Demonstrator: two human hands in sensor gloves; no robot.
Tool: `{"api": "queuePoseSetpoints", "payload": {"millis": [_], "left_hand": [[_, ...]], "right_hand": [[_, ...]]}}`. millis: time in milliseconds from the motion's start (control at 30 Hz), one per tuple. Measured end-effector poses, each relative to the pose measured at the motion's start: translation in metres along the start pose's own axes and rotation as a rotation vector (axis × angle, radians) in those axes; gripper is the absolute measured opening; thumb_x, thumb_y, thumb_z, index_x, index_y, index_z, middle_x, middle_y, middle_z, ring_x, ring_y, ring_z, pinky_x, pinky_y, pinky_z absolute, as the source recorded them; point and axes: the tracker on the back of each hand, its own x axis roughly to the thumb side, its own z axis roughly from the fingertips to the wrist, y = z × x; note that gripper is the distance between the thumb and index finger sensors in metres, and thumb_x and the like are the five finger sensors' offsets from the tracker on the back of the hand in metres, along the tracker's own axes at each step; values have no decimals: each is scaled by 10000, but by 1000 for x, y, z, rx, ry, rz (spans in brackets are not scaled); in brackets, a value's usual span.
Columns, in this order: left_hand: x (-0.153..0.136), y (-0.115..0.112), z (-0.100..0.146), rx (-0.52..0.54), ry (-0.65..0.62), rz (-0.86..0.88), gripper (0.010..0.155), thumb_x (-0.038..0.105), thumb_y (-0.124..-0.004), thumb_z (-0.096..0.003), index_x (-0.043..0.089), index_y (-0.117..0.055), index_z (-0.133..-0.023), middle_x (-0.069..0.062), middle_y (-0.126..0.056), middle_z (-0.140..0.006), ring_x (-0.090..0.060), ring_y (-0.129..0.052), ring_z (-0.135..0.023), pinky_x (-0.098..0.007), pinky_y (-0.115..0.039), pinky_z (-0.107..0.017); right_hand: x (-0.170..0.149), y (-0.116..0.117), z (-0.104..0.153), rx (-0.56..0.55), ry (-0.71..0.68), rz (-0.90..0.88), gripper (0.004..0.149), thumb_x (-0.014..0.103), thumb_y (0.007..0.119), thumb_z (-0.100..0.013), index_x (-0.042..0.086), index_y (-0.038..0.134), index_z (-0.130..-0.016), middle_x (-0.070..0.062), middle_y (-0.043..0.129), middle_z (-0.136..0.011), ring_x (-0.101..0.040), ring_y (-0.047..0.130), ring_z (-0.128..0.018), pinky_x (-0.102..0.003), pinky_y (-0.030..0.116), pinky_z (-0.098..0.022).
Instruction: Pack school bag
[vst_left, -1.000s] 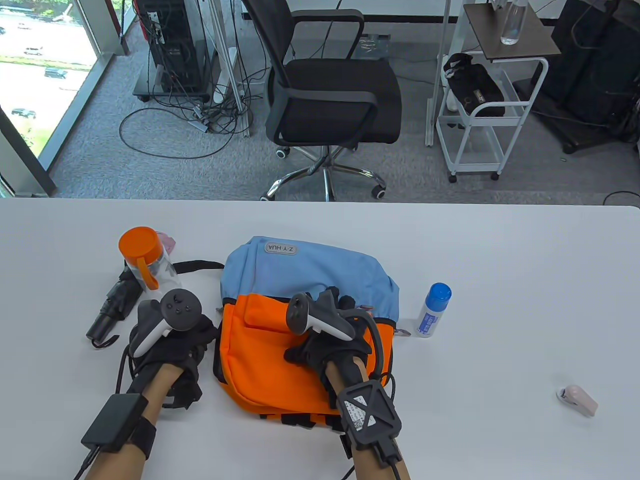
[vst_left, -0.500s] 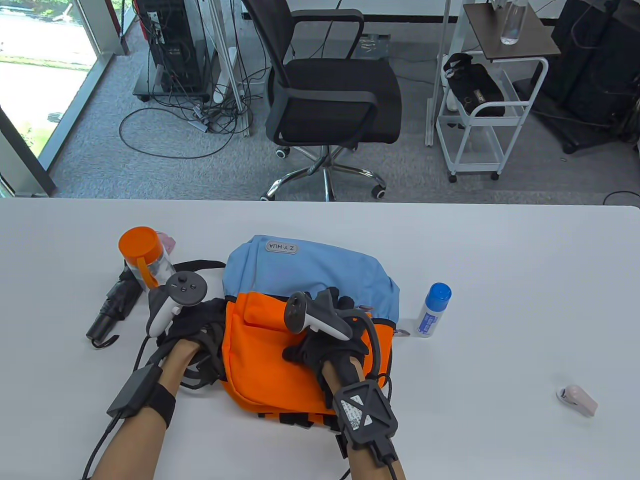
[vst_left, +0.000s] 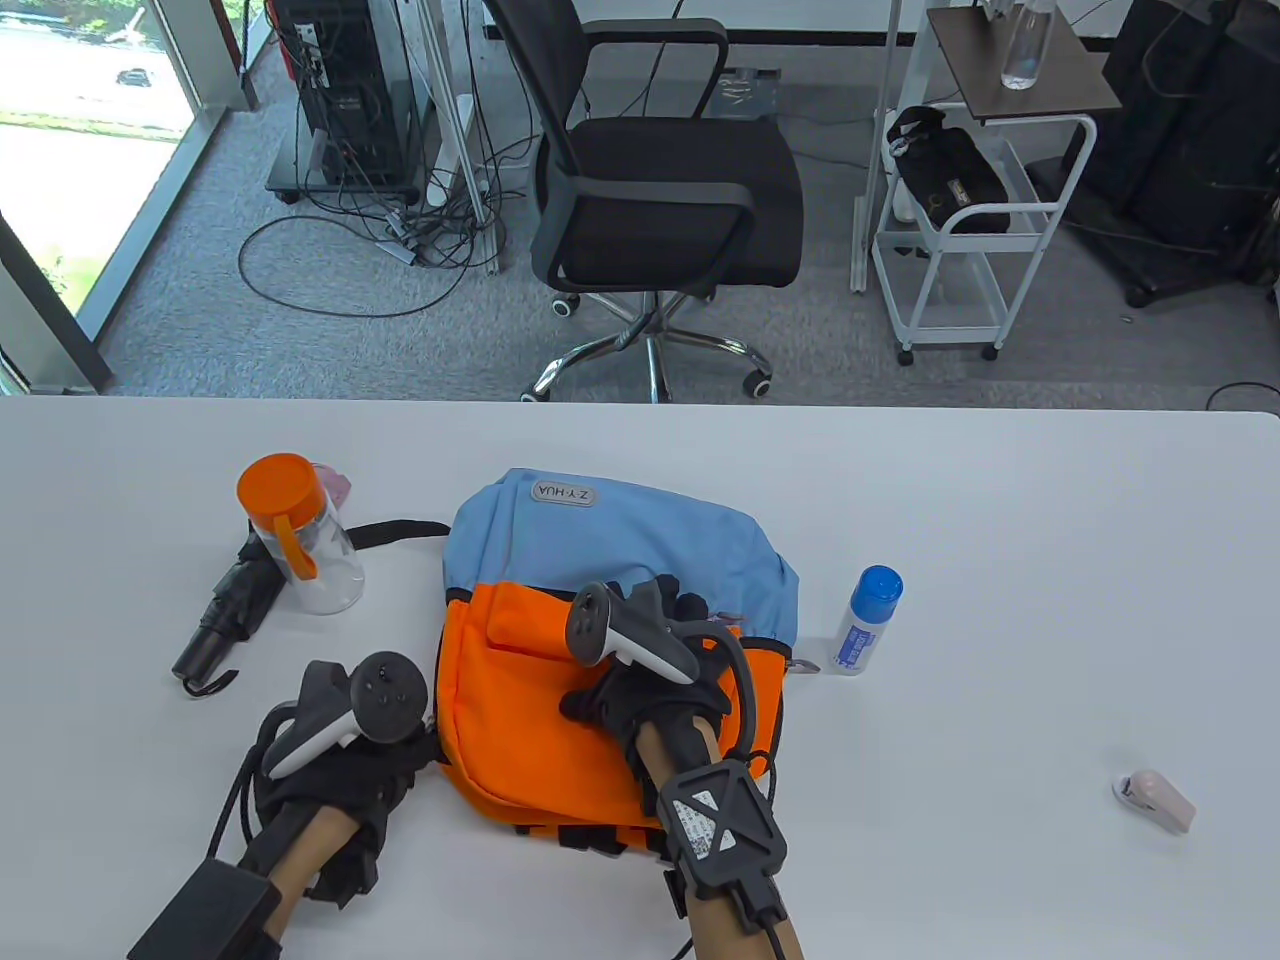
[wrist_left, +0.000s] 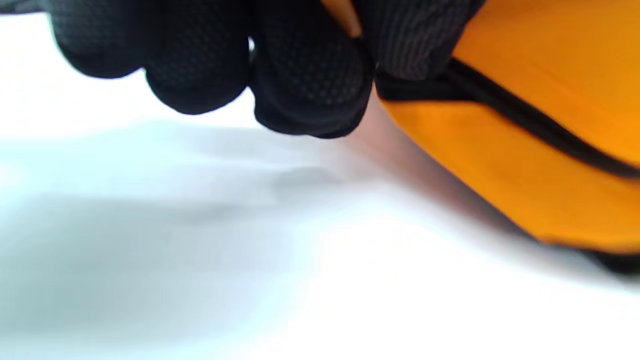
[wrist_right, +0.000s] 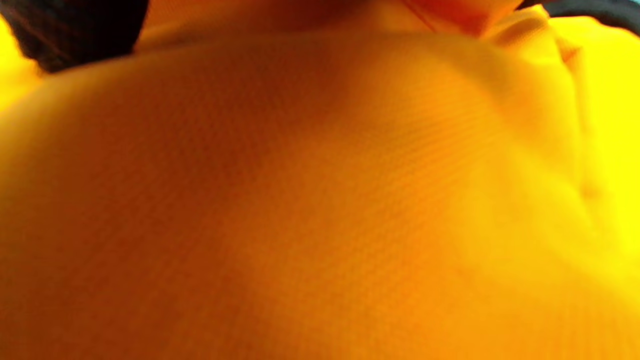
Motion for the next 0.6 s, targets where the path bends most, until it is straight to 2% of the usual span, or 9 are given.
{"api": "queuePoseSetpoints", "payload": {"millis": [33, 133, 233, 300, 400, 467, 533, 567, 600], "left_hand": [[2, -4, 5, 0, -7, 17, 501, 410, -729, -532, 58, -953, -808, -34, -1014, -540, -313, -899, -553, -478, -823, -418], [15, -15, 20, -97, -43, 129, 510, 401, -727, -540, 29, -948, -810, -44, -1017, -534, -320, -901, -546, -483, -822, -413], [43, -26, 26, -210, -152, 202, 510, 404, -721, -544, 30, -946, -808, -41, -1017, -551, -319, -900, -555, -478, -823, -419], [75, -39, 28, -275, -281, 310, 536, 407, -714, -546, 3, -925, -829, -46, -1014, -578, -319, -897, -563, -474, -822, -424], [98, -48, 21, -175, -331, 289, 564, 392, -726, -533, -43, -907, -844, -70, -1027, -615, -316, -904, -561, -470, -828, -420], [97, -51, 17, -232, -352, 221, 615, 421, -706, -537, -35, -840, -928, -97, -1001, -726, -334, -885, -605, -473, -814, -448], [92, -41, 26, -256, -377, 259, 715, 480, -690, -538, -44, -749, -1021, -161, -961, -811, -354, -886, -615, -476, -813, -449], [90, -34, 32, -217, -389, 264, 707, 478, -690, -541, -44, -774, -1009, -177, -976, -790, -355, -916, -584, -478, -829, -426], [88, -21, 41, -123, -418, 238, 662, 473, -694, -538, -16, -857, -953, -151, -1026, -706, -330, -953, -519, -462, -855, -377]], "right_hand": [[0, 0, 0, -1, 0, -3, 1003, 656, 698, -370, 265, 47, -1026, -355, -9, -1093, -611, 212, -1010, -846, 517, -630], [2, 1, 0, -15, -6, -21, 1001, 641, 706, -378, 253, 55, -1032, -375, 2, -1089, -617, 220, -1007, -844, 538, -627], [0, 3, 0, -32, -16, -34, 1002, 649, 707, -377, 254, 62, -1034, -379, 24, -1091, -604, 245, -1010, -820, 576, -629], [0, 2, -1, -29, -13, -33, 1001, 649, 710, -378, 255, 63, -1033, -378, 29, -1091, -603, 251, -1008, -810, 588, -632], [0, 1, -2, -22, -5, -36, 1002, 645, 712, -377, 258, 59, -1031, -377, 28, -1093, -600, 246, -1011, -809, 587, -635], [1, 1, -2, -18, -5, -36, 1004, 644, 709, -376, 258, 54, -1032, -376, 22, -1094, -601, 239, -1015, -813, 577, -637], [-4, 2, -1, -16, -18, -58, 1004, 651, 696, -374, 266, 40, -1028, -364, 5, -1093, -596, 218, -1016, -813, 553, -642], [-5, 1, -1, -11, -18, -72, 1000, 643, 701, -376, 269, 40, -1027, -355, -3, -1094, -593, 202, -1016, -820, 532, -642], [-6, -1, 1, 6, -11, -71, 982, 625, 706, -383, 277, 50, -1024, -344, -2, -1098, -587, 195, -1019, -819, 515, -649]]}}
